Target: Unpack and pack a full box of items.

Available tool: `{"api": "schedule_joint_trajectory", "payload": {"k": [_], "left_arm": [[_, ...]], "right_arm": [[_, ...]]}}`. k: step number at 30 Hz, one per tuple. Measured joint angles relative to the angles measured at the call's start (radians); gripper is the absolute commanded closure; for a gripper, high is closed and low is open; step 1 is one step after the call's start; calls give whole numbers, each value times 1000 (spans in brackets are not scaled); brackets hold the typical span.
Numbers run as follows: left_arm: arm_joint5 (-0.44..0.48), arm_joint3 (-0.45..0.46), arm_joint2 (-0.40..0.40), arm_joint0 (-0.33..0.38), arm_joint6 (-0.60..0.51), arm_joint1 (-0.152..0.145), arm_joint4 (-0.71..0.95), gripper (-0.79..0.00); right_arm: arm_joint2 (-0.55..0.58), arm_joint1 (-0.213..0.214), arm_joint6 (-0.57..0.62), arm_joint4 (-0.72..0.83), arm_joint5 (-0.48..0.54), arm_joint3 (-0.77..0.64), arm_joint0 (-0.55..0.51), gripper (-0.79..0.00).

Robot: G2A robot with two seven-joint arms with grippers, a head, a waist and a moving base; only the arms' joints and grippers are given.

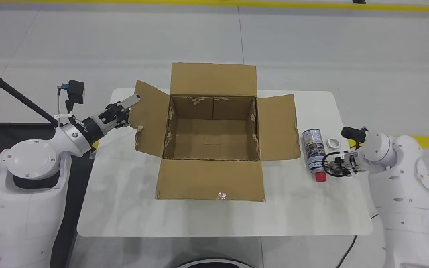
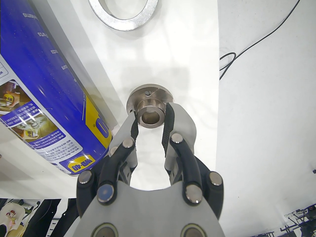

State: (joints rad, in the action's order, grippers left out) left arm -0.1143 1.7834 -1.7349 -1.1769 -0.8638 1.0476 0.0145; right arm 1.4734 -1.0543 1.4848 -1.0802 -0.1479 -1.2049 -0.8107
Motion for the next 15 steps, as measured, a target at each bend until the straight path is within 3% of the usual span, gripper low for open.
{"api": "schedule_joint_trajectory", "payload": {"k": [15], "left_arm": [[0, 0, 0, 0, 0, 0, 0, -785]], "right_arm": [[-21, 2, -13, 12, -3, 38, 15, -188]]}}
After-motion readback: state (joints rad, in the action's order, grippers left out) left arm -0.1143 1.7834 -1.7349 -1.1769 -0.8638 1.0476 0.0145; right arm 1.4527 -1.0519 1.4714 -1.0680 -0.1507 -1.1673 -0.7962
